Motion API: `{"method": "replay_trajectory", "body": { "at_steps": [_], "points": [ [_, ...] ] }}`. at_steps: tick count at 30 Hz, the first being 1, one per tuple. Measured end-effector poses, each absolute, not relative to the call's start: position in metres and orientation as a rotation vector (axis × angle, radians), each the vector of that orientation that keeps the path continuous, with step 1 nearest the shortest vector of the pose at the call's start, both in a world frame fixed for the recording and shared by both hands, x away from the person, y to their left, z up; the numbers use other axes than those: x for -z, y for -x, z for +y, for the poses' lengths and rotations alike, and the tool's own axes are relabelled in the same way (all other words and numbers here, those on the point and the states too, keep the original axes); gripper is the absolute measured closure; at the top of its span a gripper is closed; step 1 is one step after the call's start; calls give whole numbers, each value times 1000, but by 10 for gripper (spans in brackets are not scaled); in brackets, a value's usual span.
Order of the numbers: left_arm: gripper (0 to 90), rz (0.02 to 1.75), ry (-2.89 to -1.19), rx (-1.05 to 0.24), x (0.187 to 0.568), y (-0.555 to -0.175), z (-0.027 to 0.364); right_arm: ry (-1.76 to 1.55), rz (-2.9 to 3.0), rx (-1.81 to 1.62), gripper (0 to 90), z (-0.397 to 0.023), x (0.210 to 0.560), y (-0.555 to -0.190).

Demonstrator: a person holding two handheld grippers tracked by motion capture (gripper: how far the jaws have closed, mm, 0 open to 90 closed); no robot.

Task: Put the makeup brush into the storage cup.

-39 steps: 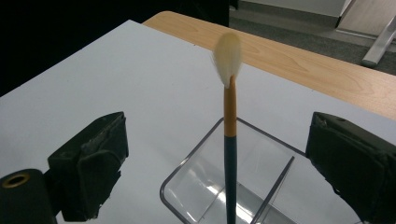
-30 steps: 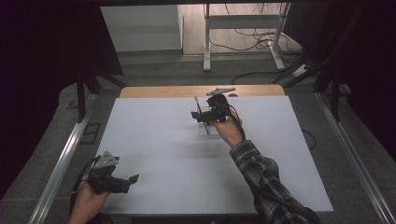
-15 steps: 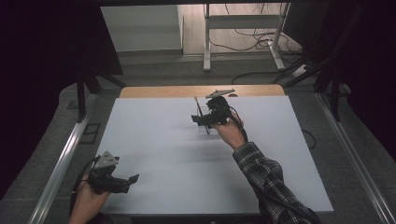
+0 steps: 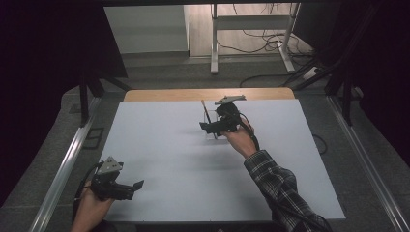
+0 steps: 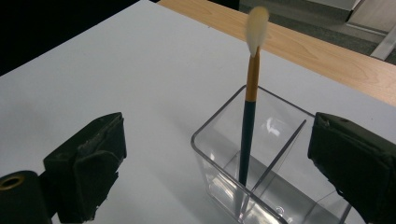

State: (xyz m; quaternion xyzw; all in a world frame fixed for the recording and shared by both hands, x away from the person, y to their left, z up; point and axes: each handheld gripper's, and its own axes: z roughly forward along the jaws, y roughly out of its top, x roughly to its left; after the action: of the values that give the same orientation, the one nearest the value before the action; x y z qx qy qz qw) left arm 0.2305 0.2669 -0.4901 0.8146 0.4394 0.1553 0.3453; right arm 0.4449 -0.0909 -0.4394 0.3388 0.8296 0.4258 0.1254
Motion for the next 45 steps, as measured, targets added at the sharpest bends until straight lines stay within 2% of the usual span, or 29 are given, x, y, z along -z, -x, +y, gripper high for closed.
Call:
{"method": "replay_trajectory", "body": {
  "at_steps": [26, 45],
  "points": [
    [0, 1116, -2034, -368, 485, -228, 268, -957, 2436, -1249, 41, -106, 435, -428],
    [0, 1099, -2035, -395, 485, -227, 269, -927, 2445, -1247, 30, -117, 434, -413]
  ]
}}
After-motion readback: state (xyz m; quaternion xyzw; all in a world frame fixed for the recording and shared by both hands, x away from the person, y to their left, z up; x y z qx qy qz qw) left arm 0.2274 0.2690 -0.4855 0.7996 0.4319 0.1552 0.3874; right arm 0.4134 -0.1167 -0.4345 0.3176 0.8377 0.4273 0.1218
